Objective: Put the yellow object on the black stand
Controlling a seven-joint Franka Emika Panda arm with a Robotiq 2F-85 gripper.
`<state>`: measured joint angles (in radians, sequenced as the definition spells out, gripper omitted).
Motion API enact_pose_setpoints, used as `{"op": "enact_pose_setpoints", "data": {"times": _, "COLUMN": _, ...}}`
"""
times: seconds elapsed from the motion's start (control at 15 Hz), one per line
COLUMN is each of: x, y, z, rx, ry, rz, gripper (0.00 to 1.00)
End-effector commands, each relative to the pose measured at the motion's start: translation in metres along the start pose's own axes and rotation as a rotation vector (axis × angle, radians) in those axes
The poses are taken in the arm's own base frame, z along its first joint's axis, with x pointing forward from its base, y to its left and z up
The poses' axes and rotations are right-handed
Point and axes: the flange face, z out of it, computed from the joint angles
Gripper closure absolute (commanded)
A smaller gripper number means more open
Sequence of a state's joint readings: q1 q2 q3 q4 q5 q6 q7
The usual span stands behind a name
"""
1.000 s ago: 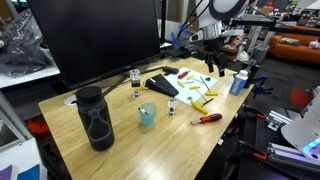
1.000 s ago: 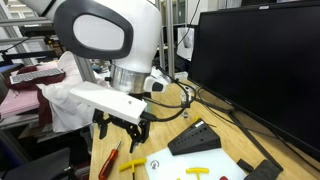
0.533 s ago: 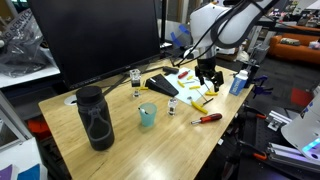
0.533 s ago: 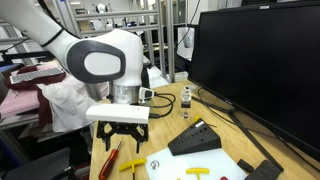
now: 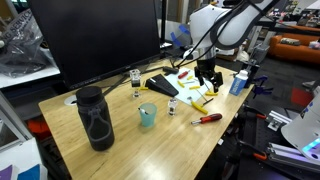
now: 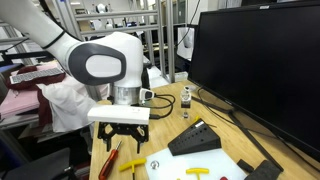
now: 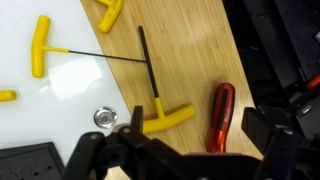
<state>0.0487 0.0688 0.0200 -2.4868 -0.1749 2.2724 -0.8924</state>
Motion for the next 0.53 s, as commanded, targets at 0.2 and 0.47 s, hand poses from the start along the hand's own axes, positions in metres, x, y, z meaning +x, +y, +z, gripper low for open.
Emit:
{"op": "enact_pose_setpoints", "data": {"times": 0.2, "x": 0.011, "y": 0.017, "z": 0.017, "rx": -0.076, "ry": 0.103, "rz": -0.044, "gripper": 0.00}}
{"op": "enact_pose_setpoints", "data": {"times": 0.47, "x": 0.012, "y": 0.019, "z": 0.041, "rx": -0.062, "ry": 0.155, "rz": -0.084, "gripper": 0.00}}
